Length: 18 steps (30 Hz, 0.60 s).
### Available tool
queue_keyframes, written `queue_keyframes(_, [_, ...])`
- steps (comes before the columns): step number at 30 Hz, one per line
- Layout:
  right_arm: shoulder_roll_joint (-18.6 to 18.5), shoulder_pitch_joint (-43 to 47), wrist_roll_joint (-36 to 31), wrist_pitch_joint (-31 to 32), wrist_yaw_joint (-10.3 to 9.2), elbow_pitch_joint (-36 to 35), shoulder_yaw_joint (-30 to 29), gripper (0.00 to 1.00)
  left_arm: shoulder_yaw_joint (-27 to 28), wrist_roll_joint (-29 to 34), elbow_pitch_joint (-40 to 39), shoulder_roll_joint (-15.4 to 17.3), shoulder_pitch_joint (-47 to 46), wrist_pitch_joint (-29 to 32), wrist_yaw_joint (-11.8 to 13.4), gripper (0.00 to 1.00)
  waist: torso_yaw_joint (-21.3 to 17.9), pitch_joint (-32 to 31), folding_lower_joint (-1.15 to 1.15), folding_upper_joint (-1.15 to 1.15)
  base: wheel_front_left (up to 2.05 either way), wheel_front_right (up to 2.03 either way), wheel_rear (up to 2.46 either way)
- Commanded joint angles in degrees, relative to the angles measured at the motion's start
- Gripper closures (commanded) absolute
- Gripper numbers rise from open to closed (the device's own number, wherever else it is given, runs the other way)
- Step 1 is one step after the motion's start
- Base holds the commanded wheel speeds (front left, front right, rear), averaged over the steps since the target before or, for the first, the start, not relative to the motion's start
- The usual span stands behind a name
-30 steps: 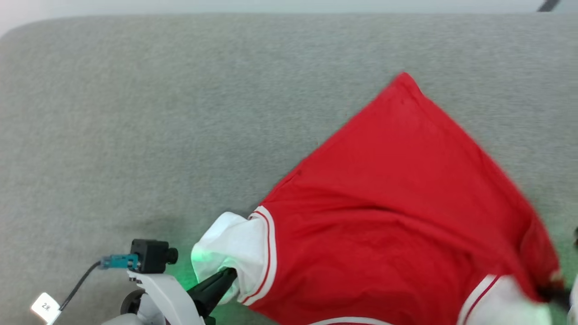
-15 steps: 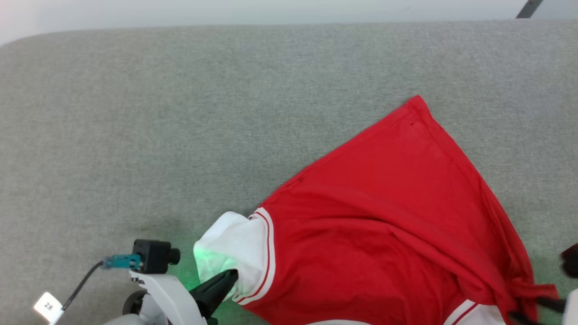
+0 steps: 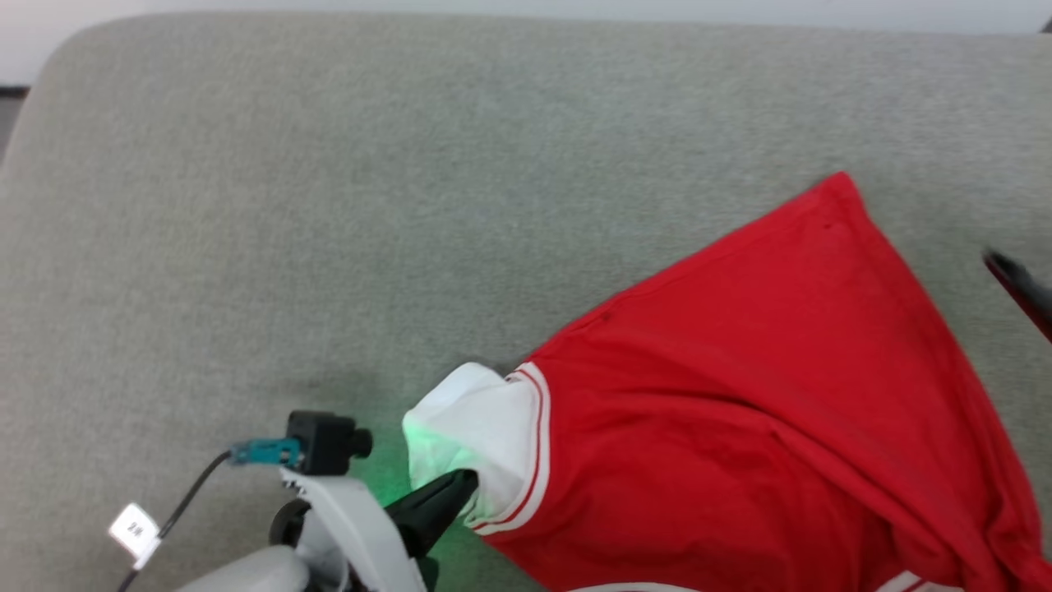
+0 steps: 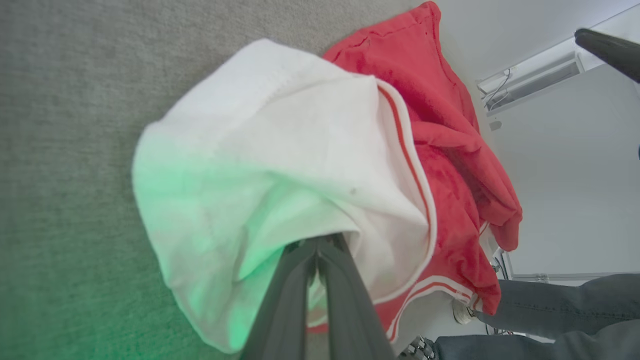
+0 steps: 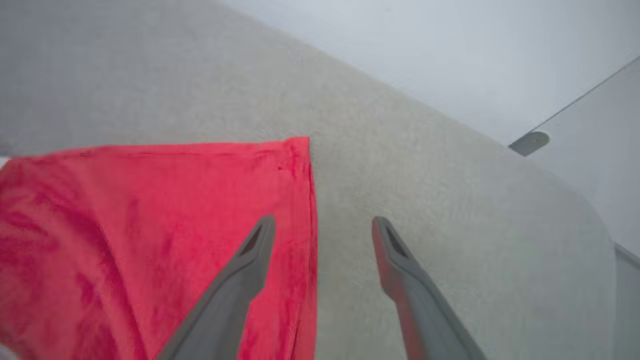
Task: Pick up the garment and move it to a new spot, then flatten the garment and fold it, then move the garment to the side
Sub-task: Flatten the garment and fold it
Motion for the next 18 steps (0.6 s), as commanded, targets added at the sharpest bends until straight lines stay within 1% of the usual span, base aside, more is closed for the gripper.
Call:
queue_keyframes(1, [0.4, -1.6, -0.3, -0.4, -0.04, 0.9, 0.6, 0.00, 0.0, 0.5, 0.1, -0.4, -0.5, 0.0, -0.4, 1.00, 1.9, 1.8, 0.00, 0.00, 0.00, 0.00, 0.00])
queue_keyframes(4, [1.5, -9.4, -1.9, -0.8, -0.04, 8.5, 7.6, 0.00, 0.1, 0.6, 1.1, -1.7, -1.6, 0.4, -1.1, 1.00, 3.4, 3.6, 0.00, 0.00, 0.00, 0.00, 0.00])
queue_keyframes(8, [2.4, -18.0, -2.7, -0.4, -0.04, 18.8, 14.8, 0.00, 0.2, 0.8, 2.8, -3.5, -2.7, 0.5, -2.2, 1.00, 5.1, 5.8, 0.00, 0.00, 0.00, 0.00, 0.00])
queue_keyframes(9, [2.6, -21.0, -2.5, -0.7, -0.04, 23.5, 18.1, 0.00, 0.2, 0.9, 3.7, -4.3, -3.0, 0.5, -2.8, 1.00, 5.7, 6.8, 0.00, 0.00, 0.00, 0.00, 0.00])
queue_keyframes(13, [2.5, -25.5, -1.2, -1.4, -0.04, 30.5, 24.6, 0.00, 0.0, 1.1, 5.8, -5.8, -3.7, 0.7, -3.7, 1.00, 6.7, 7.7, 0.00, 0.00, 0.00, 0.00, 0.00])
queue_keyframes(16, [2.4, -26.8, 0.2, -1.9, -0.04, 34.0, 29.5, 0.00, -0.1, 1.0, 7.1, -6.1, -3.7, 0.6, -4.1, 1.00, 7.0, 7.7, 0.00, 0.00, 0.00, 0.00, 0.00])
queue_keyframes(17, [2.4, -26.8, 1.0, -1.6, -0.03, 35.0, 31.0, 0.07, -0.1, 1.0, 7.5, -6.2, -3.7, 0.6, -4.2, 1.00, 7.0, 7.6, 0.00, 0.00, 0.00, 0.00, 0.00])
queue_keyframes(18, [2.3, -26.8, 1.9, -1.3, -0.01, 35.8, 32.6, 0.69, -0.2, 0.9, 7.8, -6.2, -3.7, 0.7, -4.3, 1.00, 7.0, 7.4, 0.00, 0.00, 0.00, 0.00, 0.00])
